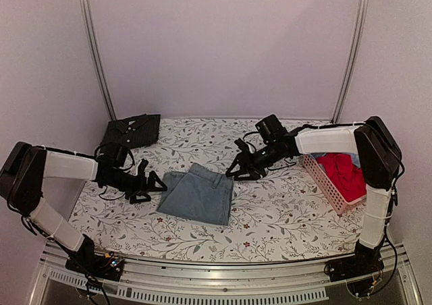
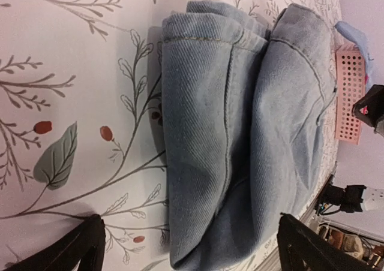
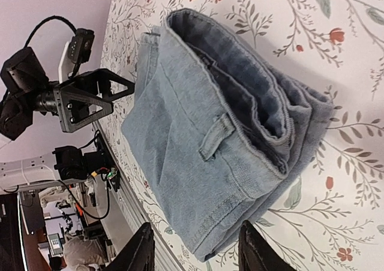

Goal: Fold and stack the mixed laundry pile
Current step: Adjust the square-folded skirt at the center of the board, then pick up the square-folded skirt from the center of the board, then place the square-folded skirt at the corner of the board, then move the square-folded skirt to the corner of the board.

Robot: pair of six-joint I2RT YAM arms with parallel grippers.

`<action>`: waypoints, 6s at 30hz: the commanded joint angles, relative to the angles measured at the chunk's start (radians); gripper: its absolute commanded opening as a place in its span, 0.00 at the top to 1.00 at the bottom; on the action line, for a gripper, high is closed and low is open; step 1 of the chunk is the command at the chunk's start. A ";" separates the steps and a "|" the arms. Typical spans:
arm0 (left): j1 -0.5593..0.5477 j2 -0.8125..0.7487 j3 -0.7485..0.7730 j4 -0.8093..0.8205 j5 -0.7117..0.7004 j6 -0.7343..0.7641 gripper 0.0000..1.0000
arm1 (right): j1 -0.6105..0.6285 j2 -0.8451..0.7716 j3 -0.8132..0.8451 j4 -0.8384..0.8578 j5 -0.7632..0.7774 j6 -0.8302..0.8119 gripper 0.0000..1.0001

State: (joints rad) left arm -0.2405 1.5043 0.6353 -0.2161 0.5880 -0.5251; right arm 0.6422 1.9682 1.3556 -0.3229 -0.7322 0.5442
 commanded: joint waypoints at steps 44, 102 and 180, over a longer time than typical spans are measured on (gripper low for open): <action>-0.192 0.533 1.064 -0.412 -0.581 0.460 1.00 | -0.134 0.003 -0.174 0.067 0.007 0.005 0.51; 0.464 0.946 1.457 -0.298 -0.207 0.500 1.00 | -0.163 0.184 0.036 -0.078 0.001 -0.009 0.51; 0.192 0.844 1.065 -0.370 -0.556 0.362 0.00 | -0.182 0.157 0.013 -0.096 0.001 -0.024 0.50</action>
State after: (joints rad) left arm 0.0963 2.3463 1.8027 -0.3664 0.1062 -0.1020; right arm 0.4740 2.1494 1.3964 -0.4023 -0.7658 0.5331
